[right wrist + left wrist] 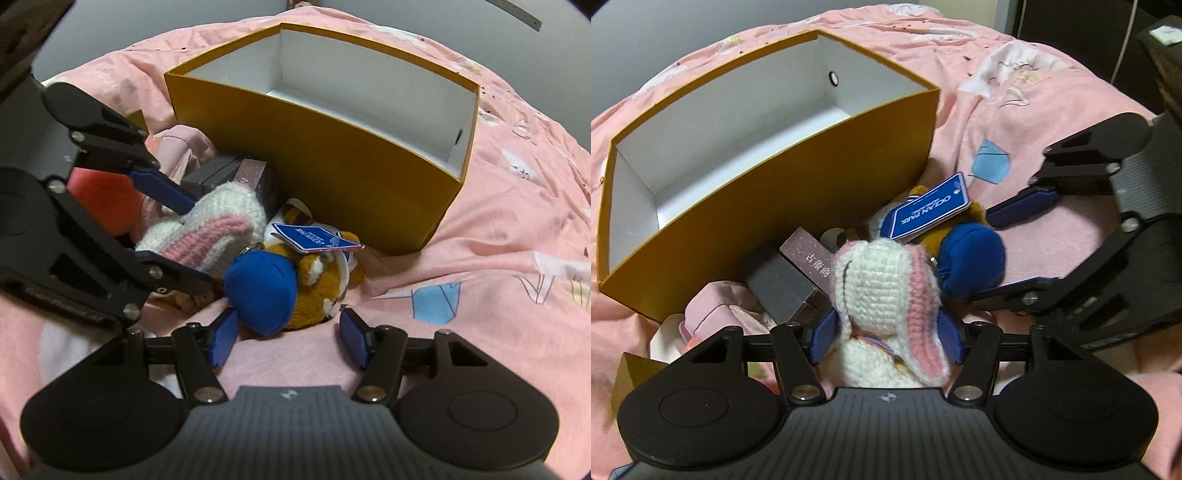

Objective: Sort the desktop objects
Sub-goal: 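Grasp the crocheted bunny with the left gripper while the right gripper grasps the sailor dog, then lift the bunny with the left gripper while the right gripper carries the dog over the box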

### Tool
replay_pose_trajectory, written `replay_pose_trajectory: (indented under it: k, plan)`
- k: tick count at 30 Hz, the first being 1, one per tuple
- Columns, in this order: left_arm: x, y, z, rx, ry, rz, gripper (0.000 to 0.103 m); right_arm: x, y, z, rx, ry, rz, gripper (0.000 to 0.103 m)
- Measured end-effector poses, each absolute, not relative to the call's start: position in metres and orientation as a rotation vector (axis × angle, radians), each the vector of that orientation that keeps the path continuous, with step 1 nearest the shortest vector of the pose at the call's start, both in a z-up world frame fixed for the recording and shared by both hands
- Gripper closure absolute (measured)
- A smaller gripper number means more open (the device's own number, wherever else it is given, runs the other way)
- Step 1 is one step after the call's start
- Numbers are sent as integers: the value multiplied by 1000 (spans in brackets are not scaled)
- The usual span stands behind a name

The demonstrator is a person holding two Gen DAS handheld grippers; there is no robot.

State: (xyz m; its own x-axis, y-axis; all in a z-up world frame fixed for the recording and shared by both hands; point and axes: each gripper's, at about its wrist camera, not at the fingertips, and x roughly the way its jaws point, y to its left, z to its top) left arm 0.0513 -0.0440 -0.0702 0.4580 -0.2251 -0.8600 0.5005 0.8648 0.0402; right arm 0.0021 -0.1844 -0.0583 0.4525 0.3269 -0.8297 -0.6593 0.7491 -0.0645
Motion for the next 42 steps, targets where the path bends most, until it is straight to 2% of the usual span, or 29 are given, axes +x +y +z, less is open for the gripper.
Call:
replay_pose_trajectory:
  k: [3,5,10,14,20,25,36,42]
  plan:
    - [58,-47,-79,313,1017,-449,32,7,-190,-57,-359,909,650,40]
    - [60,-48,-80,304,1021,-446,36,6,-187,-60,-375,900,661,33]
    - [59,-39,-75,258,1016,-429,42,4,-172,-71,-480,858,679,27]
    - [50,-30,-67,224,986,-409,44,8,-163,-73,-498,825,658,26]
    - [36,-17,-50,173,920,-397,45,-3,-156,-63,-516,733,647,35]
    - [27,-6,-29,122,834,-400,45,-10,-158,-38,-508,664,630,39]
    - [17,20,-2,46,738,-404,45,-8,-174,31,-181,742,788,39]
    - [22,34,-14,33,769,-377,45,13,-159,19,-136,813,798,42]
